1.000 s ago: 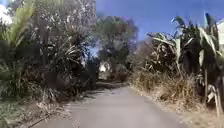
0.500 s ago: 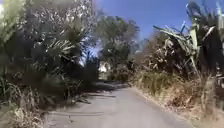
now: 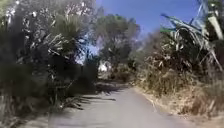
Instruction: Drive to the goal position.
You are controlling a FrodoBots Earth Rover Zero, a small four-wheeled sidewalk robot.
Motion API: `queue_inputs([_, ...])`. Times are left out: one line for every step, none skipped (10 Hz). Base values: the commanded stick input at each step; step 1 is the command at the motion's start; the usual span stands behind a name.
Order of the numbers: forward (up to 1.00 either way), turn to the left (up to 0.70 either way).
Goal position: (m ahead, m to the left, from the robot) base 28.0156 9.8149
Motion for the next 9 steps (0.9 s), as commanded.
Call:
queue_inputs([0.85,0.00])
queue_inputs([0.85,0.00])
queue_inputs([0.85,0.00])
queue_inputs([0.85,0.00])
queue_inputs([0.85,0.00])
queue_inputs([0.85,0.00])
queue_inputs([0.85,0.00])
queue_inputs([0.85,0.00])
queue_inputs([0.85,0.00])
